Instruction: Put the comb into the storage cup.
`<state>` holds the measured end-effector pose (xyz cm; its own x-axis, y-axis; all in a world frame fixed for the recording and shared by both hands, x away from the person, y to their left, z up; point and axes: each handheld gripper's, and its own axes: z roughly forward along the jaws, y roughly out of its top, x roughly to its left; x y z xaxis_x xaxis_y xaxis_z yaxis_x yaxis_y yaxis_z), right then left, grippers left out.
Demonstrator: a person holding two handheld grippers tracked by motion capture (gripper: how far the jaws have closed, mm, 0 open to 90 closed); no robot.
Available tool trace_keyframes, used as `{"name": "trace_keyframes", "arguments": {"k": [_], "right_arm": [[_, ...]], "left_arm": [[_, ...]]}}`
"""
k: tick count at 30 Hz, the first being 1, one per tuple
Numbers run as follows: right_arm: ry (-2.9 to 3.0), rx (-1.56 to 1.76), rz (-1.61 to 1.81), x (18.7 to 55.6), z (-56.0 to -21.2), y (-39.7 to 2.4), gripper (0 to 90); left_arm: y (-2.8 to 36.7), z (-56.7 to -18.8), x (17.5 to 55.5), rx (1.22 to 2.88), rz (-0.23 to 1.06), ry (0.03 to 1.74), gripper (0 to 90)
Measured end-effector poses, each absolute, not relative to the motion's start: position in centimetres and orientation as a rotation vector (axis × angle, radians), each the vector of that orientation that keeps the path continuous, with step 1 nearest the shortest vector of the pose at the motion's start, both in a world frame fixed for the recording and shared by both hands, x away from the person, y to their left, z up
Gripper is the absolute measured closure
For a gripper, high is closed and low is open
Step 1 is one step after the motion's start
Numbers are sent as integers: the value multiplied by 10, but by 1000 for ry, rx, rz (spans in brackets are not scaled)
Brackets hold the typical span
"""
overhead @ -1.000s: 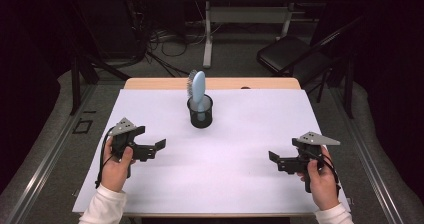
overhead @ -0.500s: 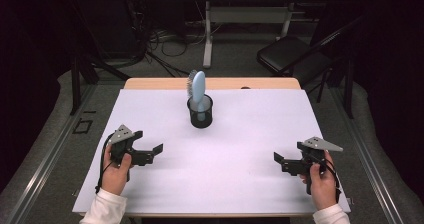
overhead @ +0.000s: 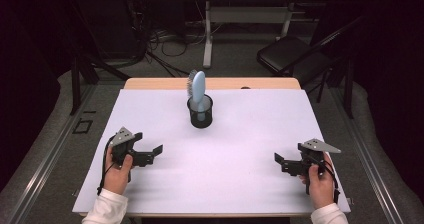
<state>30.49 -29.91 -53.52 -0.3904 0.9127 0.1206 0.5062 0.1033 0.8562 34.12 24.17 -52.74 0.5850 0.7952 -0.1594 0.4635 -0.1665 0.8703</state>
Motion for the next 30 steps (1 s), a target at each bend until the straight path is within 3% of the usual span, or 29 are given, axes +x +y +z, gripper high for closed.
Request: {"name": "trace_keyframes", "arguments": {"k": [30], "right_arm": [[1957, 1376, 1208, 308, -543, -299, 0]], "left_arm": [[243, -538, 343, 1807, 436, 1066, 16]]}}
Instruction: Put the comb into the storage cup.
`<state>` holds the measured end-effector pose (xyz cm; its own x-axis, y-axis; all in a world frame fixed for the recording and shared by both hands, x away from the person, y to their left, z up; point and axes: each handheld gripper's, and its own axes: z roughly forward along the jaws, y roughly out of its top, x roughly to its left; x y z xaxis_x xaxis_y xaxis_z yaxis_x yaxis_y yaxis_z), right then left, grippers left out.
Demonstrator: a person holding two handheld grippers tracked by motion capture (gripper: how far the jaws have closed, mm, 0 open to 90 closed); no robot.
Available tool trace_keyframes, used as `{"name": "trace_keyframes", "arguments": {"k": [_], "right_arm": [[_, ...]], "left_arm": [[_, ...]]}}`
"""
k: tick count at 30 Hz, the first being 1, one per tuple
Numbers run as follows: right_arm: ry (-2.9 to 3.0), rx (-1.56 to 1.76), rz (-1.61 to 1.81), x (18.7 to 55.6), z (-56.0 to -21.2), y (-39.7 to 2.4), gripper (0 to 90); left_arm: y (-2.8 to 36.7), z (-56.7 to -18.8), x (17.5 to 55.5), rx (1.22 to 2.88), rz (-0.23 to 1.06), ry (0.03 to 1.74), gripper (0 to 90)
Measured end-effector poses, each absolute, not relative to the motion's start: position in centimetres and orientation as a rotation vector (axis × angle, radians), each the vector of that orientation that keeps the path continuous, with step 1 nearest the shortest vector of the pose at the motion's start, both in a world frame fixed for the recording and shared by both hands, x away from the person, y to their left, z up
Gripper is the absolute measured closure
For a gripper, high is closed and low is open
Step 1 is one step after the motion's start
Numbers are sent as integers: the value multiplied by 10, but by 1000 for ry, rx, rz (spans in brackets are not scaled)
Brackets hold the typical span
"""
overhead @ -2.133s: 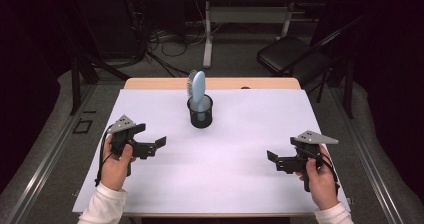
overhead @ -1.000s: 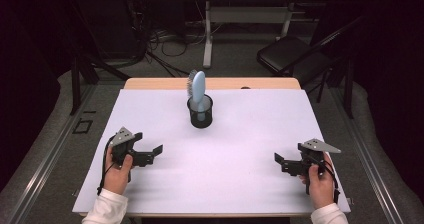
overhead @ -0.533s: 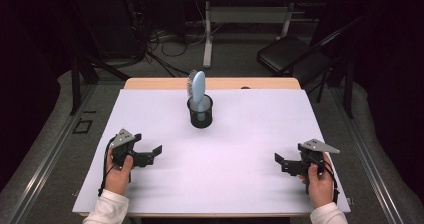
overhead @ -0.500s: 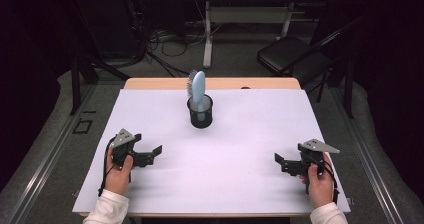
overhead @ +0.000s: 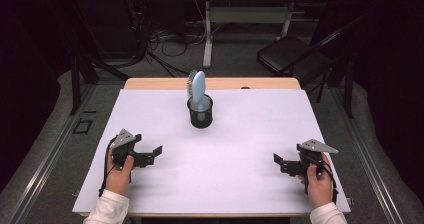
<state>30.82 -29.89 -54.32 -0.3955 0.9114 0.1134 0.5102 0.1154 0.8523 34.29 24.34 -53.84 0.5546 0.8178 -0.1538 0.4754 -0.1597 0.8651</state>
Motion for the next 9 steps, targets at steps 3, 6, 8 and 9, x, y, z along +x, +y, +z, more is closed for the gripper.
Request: {"name": "trace_keyframes", "arguments": {"k": [3, 6, 8, 9], "right_arm": [[1958, 1375, 1206, 308, -543, -299, 0], [1961, 1379, 1205, 308, -543, -299, 0], [1957, 1376, 1206, 308, -544, -299, 0], [1957, 1376, 1207, 308, -544, -299, 0]], "left_arm": [[243, -539, 343, 1807, 438, 1071, 16], [243, -540, 343, 1808, 438, 1072, 16], [243, -540, 343, 1806, 435, 1074, 16], [243, -540, 344, 1805, 436, 1075, 16]]}}
